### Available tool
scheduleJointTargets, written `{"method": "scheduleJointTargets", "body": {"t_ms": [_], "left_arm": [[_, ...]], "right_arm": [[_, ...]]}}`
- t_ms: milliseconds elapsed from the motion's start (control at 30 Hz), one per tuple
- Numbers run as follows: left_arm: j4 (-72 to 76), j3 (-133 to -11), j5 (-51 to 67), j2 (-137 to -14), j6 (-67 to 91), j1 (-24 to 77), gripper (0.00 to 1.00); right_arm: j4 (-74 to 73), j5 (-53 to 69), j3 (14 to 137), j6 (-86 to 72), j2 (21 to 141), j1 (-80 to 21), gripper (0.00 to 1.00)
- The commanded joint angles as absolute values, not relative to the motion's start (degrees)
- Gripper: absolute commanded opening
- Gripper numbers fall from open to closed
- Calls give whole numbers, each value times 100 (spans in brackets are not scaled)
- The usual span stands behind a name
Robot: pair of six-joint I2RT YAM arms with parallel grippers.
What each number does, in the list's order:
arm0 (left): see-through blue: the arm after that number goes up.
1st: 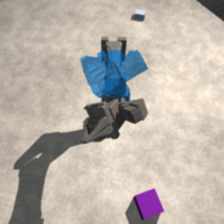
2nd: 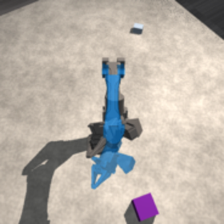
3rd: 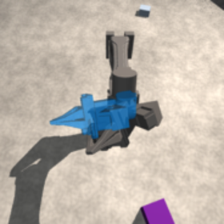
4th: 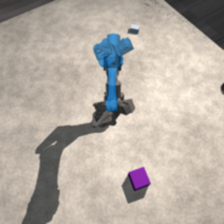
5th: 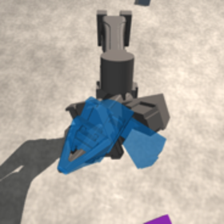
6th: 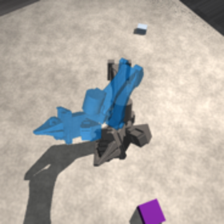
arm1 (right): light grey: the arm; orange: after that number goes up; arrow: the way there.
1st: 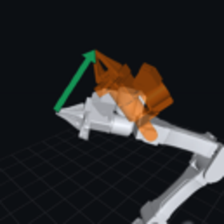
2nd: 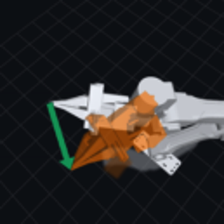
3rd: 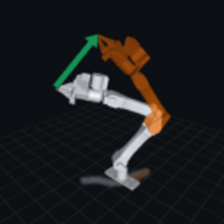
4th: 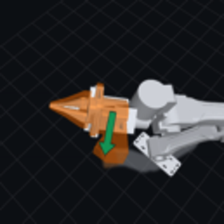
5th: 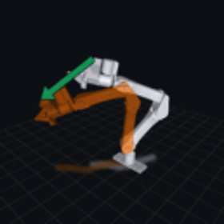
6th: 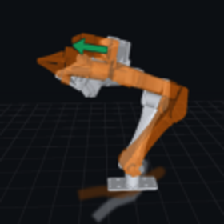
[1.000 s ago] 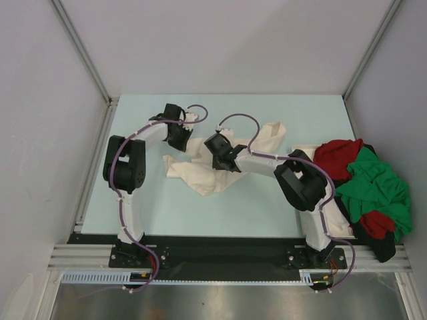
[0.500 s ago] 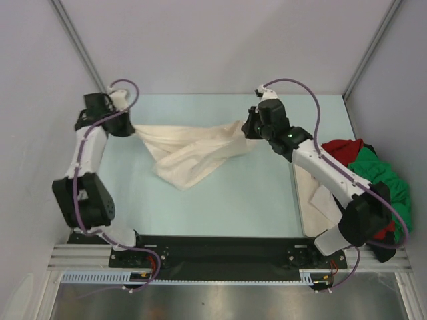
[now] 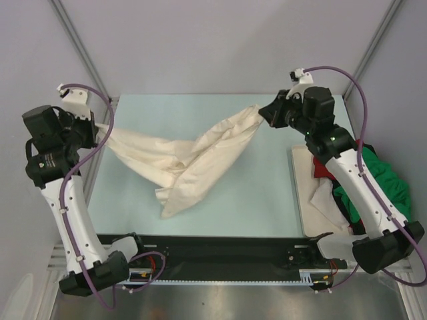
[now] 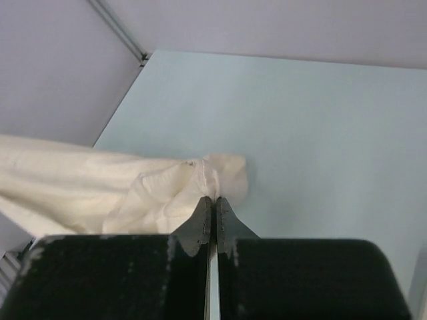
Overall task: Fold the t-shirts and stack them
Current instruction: Flatten the tshirt out
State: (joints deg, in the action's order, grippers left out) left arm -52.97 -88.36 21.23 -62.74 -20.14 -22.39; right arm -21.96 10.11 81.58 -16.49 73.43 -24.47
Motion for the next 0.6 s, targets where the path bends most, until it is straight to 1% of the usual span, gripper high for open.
{"method": "scheduleJointTargets", "body": {"t_ms": [0,67,100,200,233,267,300,333,367,400,433,467,500,533,567], "left_arm": [[-5354,-8712,2214,-6328,-2022,-2329,0],[-5099,-8282,2442,-6433,-1820,-2329,0],[-4767,-8105,2556,-6521,-1758,-2329,0],[-4273,-7568,3153,-6714,-1477,-2294,0],[-4176,-7463,3347,-6854,-1468,-2259,0],[-4097,-7253,3436,-6908,-1450,-2102,0],[-3939,-7138,3350,-6995,-1511,-1970,0],[-3851,-7024,3227,-7031,-1564,-1856,0],[-3745,-6735,3156,-7049,-1617,-1698,1],[-3527,-6576,3181,-7066,-1687,-1662,0],[-3420,-6452,3199,-7127,-1722,-1644,0],[-3402,-6286,3217,-7180,-1775,-1626,0],[-3436,-6249,3156,-7250,-1845,-1626,0],[-3480,-6223,3077,-7329,-1889,-1626,0],[-3594,-6170,2963,-7434,-1916,-1643,0]], "right_arm": [[-1820,1345,8033,-1714,7503,-1926,0],[-1539,1266,8181,-1731,7847,-1584,0],[-1442,1213,8278,-1723,8336,-1504,0],[-994,967,8734,-1696,9050,-1336,0],[-802,871,8867,-1740,9505,-1301,0],[-730,827,9190,-1775,9727,-1275,0],[-660,687,9359,-1836,10191,-1266,0],[-650,607,9526,-1863,10395,-1266,3],[-668,537,9719,-1872,10606,-1257,11],[-677,414,10008,-1907,10817,-1266,21],[-772,335,10193,-1968,11141,-1257,41],[-860,290,10335,-1986,11310,-1266,50],[-1009,125,10675,-2012,11442,-1266,57],[-1489,27,10835,-2091,11530,-1283,64],[-1755,-130,10950,-2135,11610,-1283,64]]}}
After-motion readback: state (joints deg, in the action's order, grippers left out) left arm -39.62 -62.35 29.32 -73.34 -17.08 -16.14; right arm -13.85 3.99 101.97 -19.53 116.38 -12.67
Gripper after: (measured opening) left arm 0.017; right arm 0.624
